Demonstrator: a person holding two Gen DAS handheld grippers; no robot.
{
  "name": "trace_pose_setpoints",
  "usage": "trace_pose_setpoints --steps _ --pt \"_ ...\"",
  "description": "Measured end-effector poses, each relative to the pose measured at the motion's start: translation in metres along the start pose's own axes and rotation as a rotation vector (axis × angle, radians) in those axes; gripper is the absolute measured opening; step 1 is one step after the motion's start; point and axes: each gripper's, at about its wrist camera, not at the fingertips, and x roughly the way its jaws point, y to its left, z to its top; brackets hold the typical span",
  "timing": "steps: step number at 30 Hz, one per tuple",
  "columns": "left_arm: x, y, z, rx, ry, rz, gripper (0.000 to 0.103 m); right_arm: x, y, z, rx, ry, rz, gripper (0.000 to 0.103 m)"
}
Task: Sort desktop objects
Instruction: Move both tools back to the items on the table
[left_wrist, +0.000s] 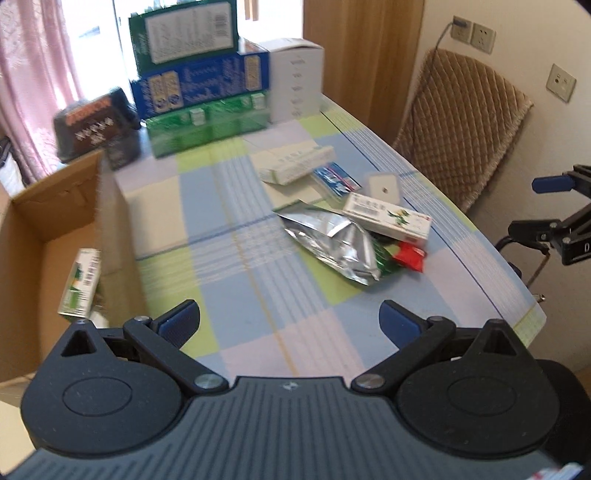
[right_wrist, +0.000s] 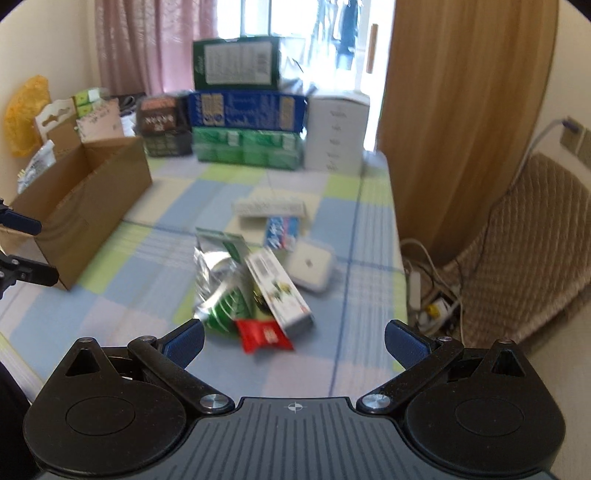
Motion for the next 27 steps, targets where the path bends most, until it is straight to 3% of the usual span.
trace_pose_setpoints --steps 15,27 --pt "0.079 -0.032 0.01 -0.025 0.095 -0.049 0.101 0.05 -0.029 -0.02 0.002 0.068 0.046 0.101" --pt "0.145 -0.038 0.035 -0.134 0.128 -0.135 0.1 0.106 -0.022 -0.001 -0.182 0.114 0.134 0.101"
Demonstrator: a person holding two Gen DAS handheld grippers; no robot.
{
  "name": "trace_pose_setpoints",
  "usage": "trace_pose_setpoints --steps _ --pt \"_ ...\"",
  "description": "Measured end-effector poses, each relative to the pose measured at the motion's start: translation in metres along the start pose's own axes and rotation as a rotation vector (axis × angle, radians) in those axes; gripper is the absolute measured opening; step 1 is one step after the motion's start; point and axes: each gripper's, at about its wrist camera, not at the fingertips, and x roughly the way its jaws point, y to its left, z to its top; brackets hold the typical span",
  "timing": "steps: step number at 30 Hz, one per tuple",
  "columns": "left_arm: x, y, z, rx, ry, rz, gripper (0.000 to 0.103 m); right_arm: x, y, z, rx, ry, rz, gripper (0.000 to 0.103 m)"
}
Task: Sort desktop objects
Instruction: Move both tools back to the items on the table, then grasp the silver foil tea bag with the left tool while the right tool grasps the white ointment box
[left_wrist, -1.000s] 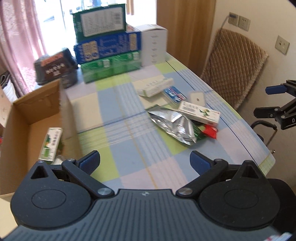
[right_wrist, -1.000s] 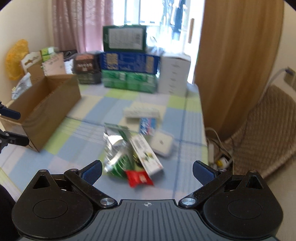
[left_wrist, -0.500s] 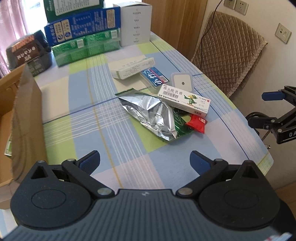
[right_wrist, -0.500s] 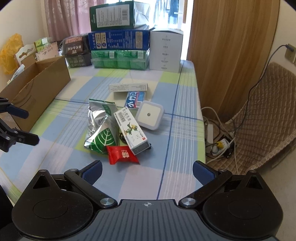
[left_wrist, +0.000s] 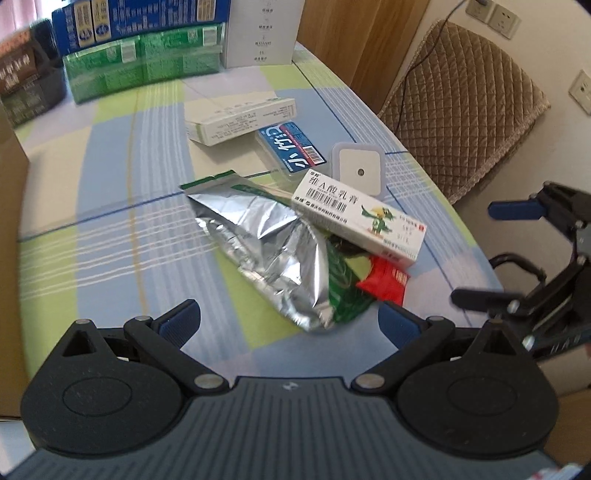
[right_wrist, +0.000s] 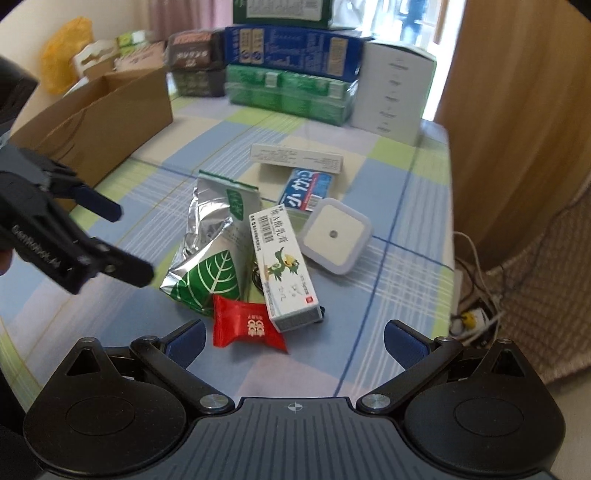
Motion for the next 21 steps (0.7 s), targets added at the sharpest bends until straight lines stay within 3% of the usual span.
trace_pose_setpoints --steps 14,19,21 --pt "0.063 0.025 0.021 -0.143 0.047 -0.058 0.096 0.058 -0.005 0.018 -0.122 0.053 0.058 0.092" --pt "0.07 0.029 0.021 -0.132 0.061 -0.07 0.092 0.071 -0.003 0.025 -0.122 0.072 0.072 0.078" --pt "0.069 0.03 0.022 -0.114 0.07 -0.082 0.081 0.075 -0.002 0.027 -0.121 0.081 0.072 0.069"
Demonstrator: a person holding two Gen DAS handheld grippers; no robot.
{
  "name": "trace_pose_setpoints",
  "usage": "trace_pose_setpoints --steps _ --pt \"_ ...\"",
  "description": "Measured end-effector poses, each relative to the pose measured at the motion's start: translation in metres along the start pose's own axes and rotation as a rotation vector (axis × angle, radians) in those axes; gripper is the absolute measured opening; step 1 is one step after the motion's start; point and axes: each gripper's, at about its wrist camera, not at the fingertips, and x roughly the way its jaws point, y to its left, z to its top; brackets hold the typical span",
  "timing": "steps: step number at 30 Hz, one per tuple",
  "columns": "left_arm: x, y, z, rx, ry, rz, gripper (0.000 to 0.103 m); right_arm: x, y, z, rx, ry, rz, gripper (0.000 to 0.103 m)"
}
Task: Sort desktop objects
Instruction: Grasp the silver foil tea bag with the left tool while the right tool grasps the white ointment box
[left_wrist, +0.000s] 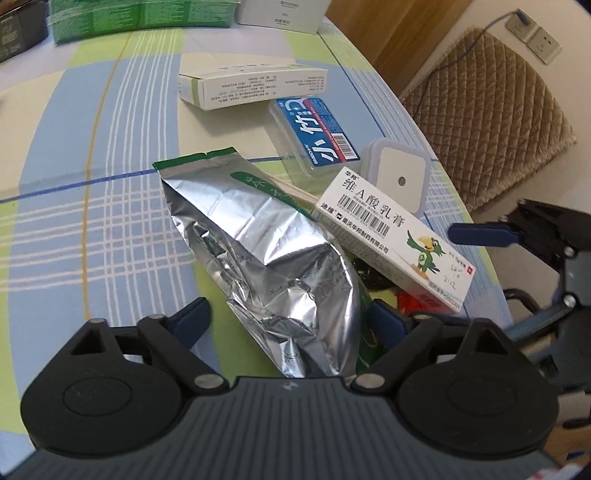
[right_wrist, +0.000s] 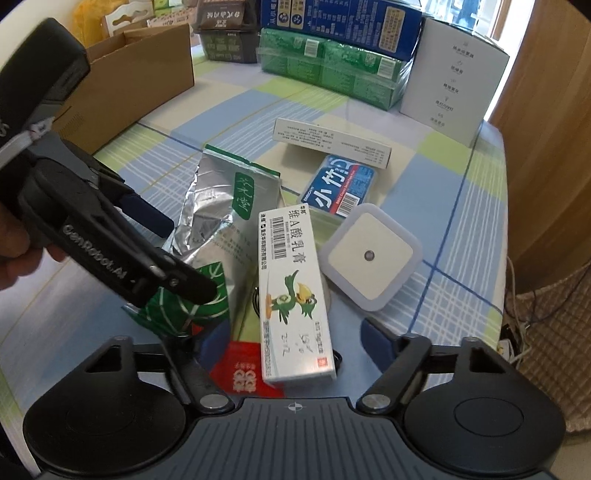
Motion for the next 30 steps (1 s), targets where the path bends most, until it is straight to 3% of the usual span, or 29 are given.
trace_pose_setpoints --steps 1,3,5,9,12,14,16,18,20,30 --pt "-0.001 0.001 0.001 0.009 0.008 -0.014 0.077 0.002 0.0 0.001 0.003 0.005 0.003 0.065" --pt "-0.006 0.004 0.003 0.027 0.029 -0.022 0.065 0.004 -0.002 0.002 0.02 0.014 0.001 0.045" --pt "-0.013 0.006 0.003 0.072 0.043 -0.005 0.058 0.003 -0.003 0.002 0.047 0.018 0.005 0.038" --pt "-0.03 0.015 -0.002 0.168 0.086 0.066 0.052 -0.002 -0.003 -0.002 0.084 0.036 0.014 0.037" --pt "-0.041 0.019 -0.009 0.252 0.113 0.161 0.052 -0.008 -0.005 -0.005 0.14 0.054 0.023 0.037" --pt "-0.046 0.022 -0.011 0.268 0.11 0.172 0.05 -0.012 -0.005 -0.007 0.163 0.052 0.025 0.037" --pt "-0.051 0.021 -0.008 0.269 0.091 0.165 0.054 -0.015 -0.004 -0.008 0.167 0.045 0.011 0.037" --pt "-0.052 0.017 -0.002 0.265 0.068 0.158 0.068 -0.015 -0.003 -0.007 0.171 0.043 -0.003 0.037" --pt "-0.048 0.013 0.007 0.267 0.05 0.153 0.075 -0.015 -0.002 -0.005 0.17 0.037 -0.007 0.037" --pt "-0.002 0.006 0.035 0.252 0.06 0.164 0.077 0.006 0.002 0.011 0.128 0.043 -0.02 0.04"
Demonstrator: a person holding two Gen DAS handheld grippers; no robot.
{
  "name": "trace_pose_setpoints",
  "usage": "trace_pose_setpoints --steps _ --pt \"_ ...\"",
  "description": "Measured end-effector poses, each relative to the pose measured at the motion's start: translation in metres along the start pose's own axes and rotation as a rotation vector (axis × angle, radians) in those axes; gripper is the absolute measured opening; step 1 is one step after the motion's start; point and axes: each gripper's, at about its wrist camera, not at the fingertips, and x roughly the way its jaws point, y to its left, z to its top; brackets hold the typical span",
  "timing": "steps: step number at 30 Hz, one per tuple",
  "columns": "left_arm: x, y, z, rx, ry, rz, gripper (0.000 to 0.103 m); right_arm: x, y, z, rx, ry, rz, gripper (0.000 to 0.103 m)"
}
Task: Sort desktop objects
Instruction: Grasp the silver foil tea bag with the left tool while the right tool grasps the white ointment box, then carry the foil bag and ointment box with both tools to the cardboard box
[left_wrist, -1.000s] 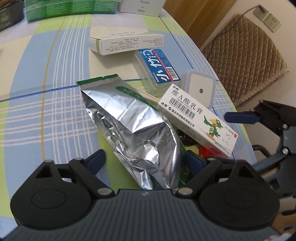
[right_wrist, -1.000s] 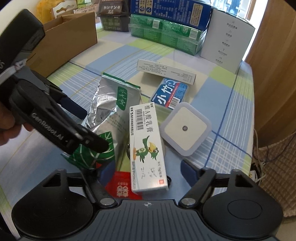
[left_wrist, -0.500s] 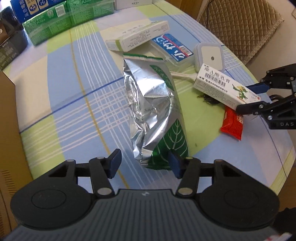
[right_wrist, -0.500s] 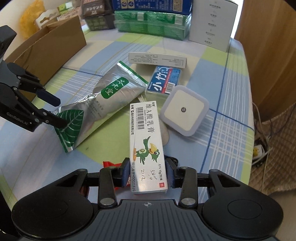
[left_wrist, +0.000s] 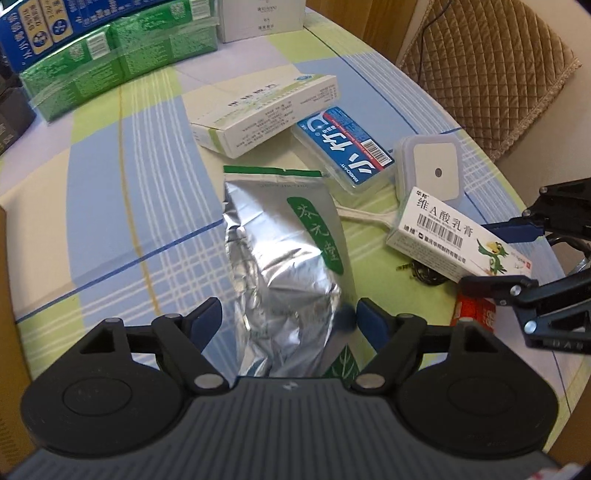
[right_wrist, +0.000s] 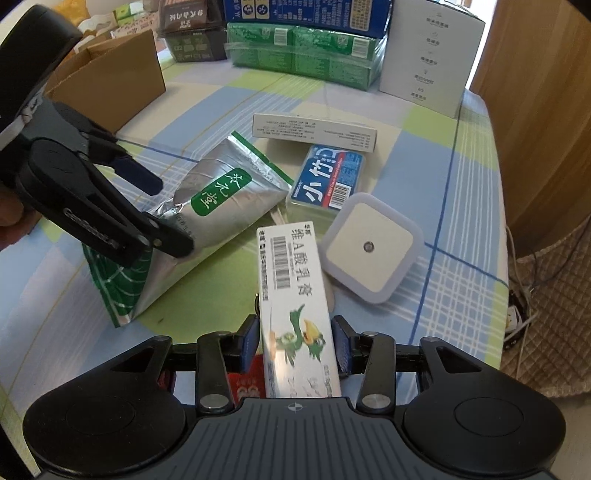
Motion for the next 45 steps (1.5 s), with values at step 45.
trace_pose_setpoints --steps 45 --pt "-0.027 0.016 -0.102 0.037 0.115 0.046 0.069 -0.018 0.034 -0.055 0.129 0.103 0.007 0.062"
